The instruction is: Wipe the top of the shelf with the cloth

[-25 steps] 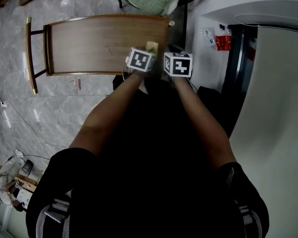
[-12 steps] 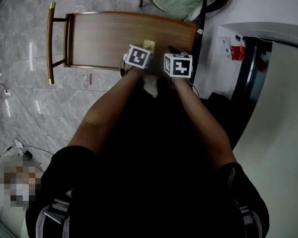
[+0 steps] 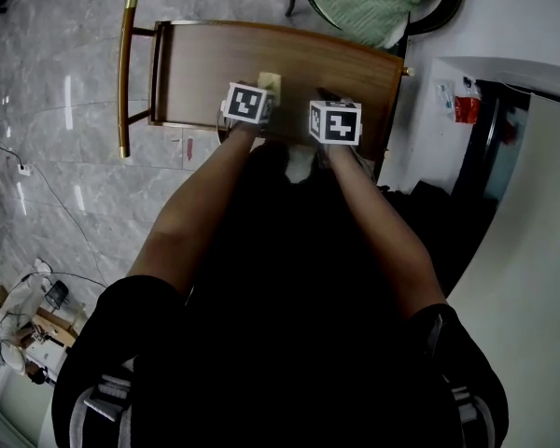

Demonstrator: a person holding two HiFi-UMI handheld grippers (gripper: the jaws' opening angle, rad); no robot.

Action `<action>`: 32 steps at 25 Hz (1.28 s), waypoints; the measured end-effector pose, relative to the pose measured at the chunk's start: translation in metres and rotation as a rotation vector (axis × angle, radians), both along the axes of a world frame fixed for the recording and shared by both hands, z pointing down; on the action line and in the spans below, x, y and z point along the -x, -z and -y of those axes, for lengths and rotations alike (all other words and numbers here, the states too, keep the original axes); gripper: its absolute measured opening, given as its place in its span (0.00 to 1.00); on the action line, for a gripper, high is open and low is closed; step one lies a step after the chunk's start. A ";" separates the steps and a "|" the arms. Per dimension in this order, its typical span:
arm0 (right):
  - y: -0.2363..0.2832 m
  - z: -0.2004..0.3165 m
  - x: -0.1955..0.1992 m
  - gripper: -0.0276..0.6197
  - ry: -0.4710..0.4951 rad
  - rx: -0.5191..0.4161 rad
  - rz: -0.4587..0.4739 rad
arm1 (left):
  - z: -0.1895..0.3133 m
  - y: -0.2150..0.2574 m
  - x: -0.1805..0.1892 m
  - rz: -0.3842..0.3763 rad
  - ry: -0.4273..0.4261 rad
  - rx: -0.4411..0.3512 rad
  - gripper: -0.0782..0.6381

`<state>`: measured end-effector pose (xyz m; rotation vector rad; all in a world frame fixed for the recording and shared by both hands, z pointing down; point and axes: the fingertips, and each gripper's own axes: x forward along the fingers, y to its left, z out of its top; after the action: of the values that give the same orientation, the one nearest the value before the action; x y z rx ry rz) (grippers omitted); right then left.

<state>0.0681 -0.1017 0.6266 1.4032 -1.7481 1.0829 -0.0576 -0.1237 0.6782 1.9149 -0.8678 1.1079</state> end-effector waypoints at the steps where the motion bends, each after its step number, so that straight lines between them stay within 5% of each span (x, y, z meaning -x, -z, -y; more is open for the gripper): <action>1: -0.001 0.002 0.007 0.09 0.002 0.001 0.002 | 0.001 -0.001 0.009 0.000 0.006 0.005 0.16; 9: -0.009 0.017 0.055 0.09 0.036 0.002 0.021 | 0.012 -0.011 0.070 -0.024 0.078 0.040 0.16; 21: -0.023 0.027 0.108 0.09 0.076 0.025 0.052 | 0.036 -0.011 0.186 0.094 0.226 0.017 0.16; 32: -0.027 0.021 0.144 0.09 0.149 0.024 0.086 | 0.041 -0.004 0.244 0.218 0.379 -0.039 0.15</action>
<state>-0.0755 -0.1228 0.6534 1.2066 -1.8625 1.0941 -0.3015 -0.1643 0.6826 1.5887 -1.3178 1.0809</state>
